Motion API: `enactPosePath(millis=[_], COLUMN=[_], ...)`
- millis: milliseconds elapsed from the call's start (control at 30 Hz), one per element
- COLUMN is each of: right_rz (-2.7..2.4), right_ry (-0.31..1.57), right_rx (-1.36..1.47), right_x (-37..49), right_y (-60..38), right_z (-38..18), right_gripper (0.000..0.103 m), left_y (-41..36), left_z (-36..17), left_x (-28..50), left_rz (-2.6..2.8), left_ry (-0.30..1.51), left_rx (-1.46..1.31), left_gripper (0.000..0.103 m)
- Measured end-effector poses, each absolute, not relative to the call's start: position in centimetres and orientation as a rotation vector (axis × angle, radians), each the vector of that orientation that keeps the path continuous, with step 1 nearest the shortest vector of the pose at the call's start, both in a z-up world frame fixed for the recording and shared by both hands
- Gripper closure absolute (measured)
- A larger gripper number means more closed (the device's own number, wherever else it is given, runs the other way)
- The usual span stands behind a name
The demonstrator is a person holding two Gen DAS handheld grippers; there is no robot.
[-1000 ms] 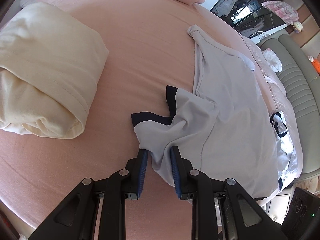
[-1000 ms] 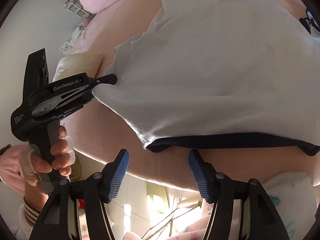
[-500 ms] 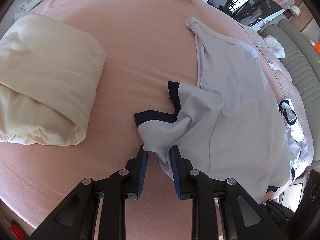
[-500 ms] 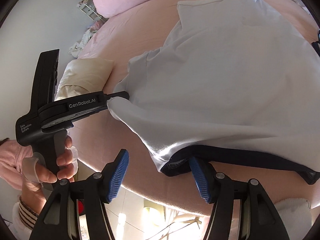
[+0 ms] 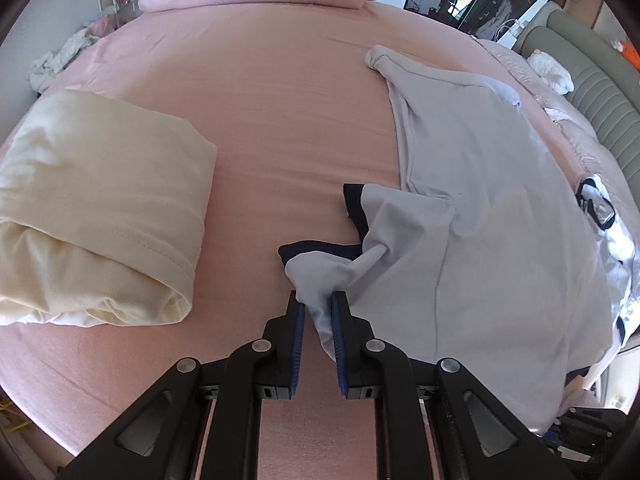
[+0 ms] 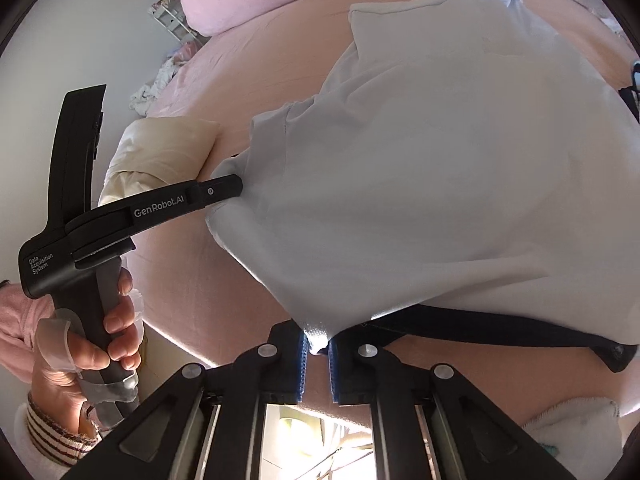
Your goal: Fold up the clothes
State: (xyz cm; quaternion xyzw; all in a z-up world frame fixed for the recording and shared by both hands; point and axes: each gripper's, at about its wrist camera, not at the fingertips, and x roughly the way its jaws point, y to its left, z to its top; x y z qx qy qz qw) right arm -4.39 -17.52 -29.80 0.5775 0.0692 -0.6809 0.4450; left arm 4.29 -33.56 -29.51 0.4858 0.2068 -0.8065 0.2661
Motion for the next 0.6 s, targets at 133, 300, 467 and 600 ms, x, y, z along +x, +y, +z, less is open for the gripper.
enactPosePath(millis=[133,300,467,600], right_rz=[-1.610,-1.534,-1.521,-1.537], right_ry=[0.227,0.290,0.281,0.226], right_rx=[1.483,1.505,1.525,1.531], right_x=[-3.7,-3.2,-3.4,-3.9], right_y=[-16.9,-17.1,-17.0,-16.4], right_z=[-30.5,-31.0,-31.3,-31.1], right_gripper=[0.097,0.097,0.097,0.096], left_y=[-35.0,-35.8,-35.3,-35.6], left_z=[-29.9,-30.4,-30.3,-29.7], left_x=[4.5,3.6,3.0,3.6], left_rz=[-2.159,-2.130,-2.118,-2.124], left_ry=[0.598,0.579,0.489,0.591], left_rx=[1.330,1.347,1.373,1.380], left_gripper=[0.092,0.092,0.092,0.092])
